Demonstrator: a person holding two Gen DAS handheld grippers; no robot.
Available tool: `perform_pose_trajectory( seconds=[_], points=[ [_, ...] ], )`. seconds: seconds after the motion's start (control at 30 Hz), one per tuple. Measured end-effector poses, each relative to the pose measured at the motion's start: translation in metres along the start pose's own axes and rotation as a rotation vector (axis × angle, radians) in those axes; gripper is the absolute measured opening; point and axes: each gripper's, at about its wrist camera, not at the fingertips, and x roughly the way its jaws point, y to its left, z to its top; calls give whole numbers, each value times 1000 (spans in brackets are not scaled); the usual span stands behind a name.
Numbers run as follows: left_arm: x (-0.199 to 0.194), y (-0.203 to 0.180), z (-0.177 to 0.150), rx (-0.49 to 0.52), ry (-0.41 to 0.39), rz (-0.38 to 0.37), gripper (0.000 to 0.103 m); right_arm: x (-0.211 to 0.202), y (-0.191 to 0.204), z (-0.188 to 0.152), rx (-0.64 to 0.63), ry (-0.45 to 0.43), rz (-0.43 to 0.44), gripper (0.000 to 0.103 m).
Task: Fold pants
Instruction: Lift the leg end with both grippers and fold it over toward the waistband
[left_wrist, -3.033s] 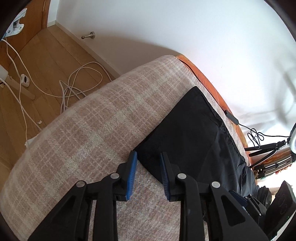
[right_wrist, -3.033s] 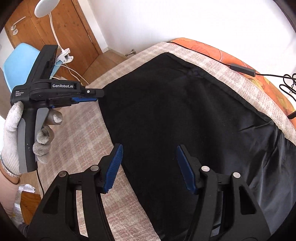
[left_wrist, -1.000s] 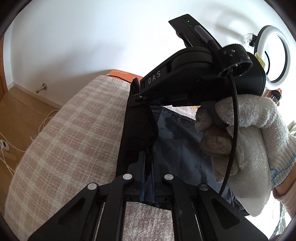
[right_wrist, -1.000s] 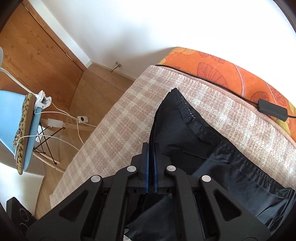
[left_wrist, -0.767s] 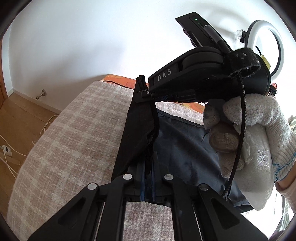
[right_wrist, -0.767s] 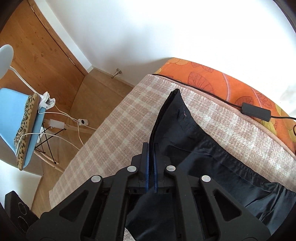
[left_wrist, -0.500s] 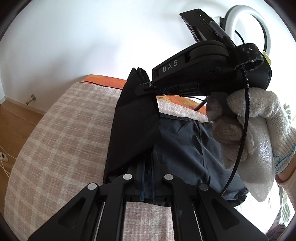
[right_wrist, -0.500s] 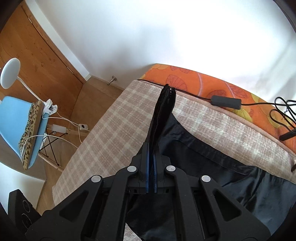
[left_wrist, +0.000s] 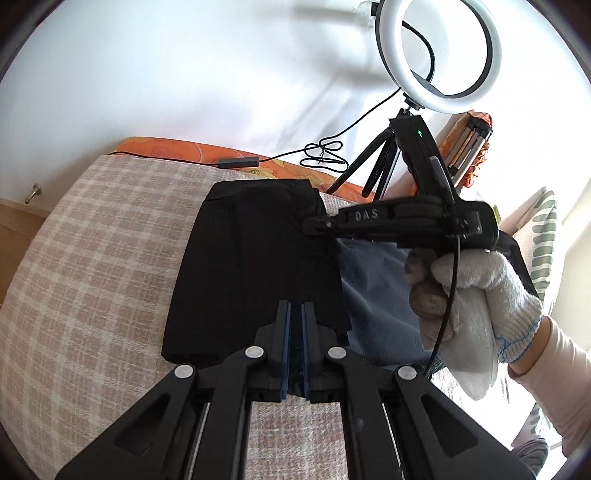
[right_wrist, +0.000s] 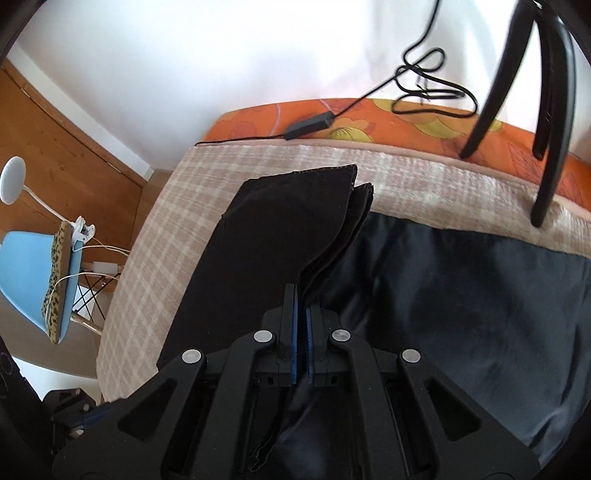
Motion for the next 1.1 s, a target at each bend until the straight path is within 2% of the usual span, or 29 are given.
perform_pose_trajectory(
  seconds=[0.1, 0.2, 0.33, 0.6, 0.87, 1.1],
  points=[
    [26, -4, 5, 8, 51, 46, 3, -11, -16, -11, 22, -5, 1, 4],
    [49, -13, -1, -14, 109, 60, 3, -26, -34, -23, 43, -7, 4, 4],
    [74, -35, -15, 7, 169, 37, 3, -51, -59, -34, 63, -18, -15, 4],
    [86, -80, -33, 15, 179, -49, 3, -116, -111, -58, 83, -54, -87, 4],
    [85, -102, -38, 50, 176, -37, 3, -161, -174, -78, 143, -68, -185, 4],
    [87, -98, -37, 61, 171, 19, 3, -174, -202, -86, 140, -69, -275, 4]
  ],
)
